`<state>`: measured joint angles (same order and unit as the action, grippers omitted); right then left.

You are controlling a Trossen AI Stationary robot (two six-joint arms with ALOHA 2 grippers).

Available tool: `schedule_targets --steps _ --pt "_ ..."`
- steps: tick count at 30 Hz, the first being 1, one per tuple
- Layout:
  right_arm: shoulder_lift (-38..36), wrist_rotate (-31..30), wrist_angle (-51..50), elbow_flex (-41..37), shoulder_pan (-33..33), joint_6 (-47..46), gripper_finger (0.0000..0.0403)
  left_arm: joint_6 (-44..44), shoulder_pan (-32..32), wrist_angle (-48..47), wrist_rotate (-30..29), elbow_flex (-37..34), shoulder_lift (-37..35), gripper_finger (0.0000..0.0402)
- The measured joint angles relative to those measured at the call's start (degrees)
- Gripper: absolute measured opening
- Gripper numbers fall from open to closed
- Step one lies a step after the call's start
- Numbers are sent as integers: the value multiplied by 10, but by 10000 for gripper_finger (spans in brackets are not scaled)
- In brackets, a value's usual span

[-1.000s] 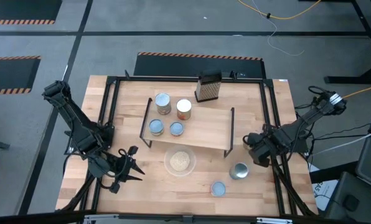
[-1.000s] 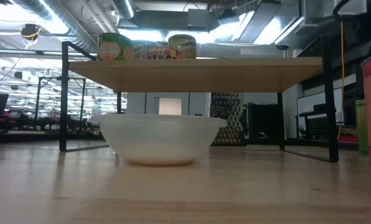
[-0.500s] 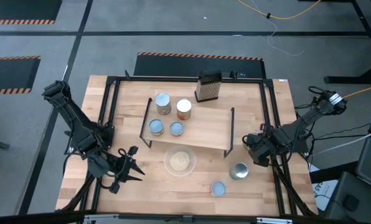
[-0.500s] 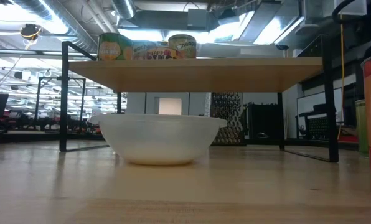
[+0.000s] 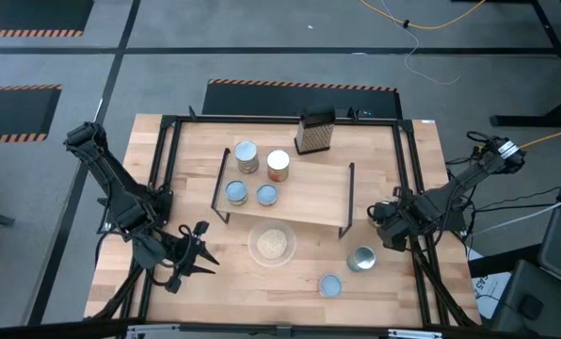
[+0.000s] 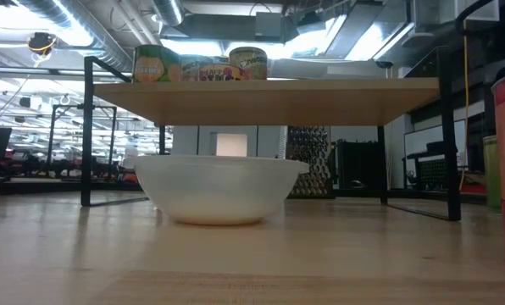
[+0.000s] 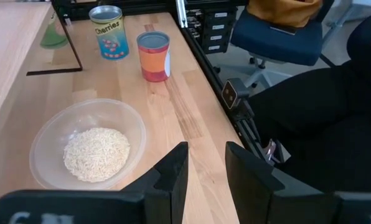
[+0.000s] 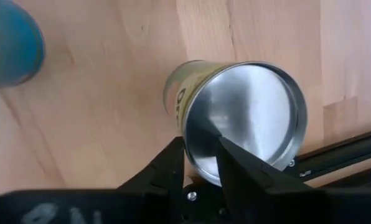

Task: Pick and place cans onto a shelf
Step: Put the large canned oranges on the shelf

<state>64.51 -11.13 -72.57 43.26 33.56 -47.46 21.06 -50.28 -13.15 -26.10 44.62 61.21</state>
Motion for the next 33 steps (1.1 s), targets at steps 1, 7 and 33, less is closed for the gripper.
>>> schedule_targets --steps 1,7,33 --pt "1 0 0 2 0 1 85 0 0 0 0 0 0 100" --pt "1 -3 4 9 -1 10 38 -1 0 3 0 0 0 100" --pt "4 18 -22 76 -2 16 1 -2 0 3 0 0 0 100"
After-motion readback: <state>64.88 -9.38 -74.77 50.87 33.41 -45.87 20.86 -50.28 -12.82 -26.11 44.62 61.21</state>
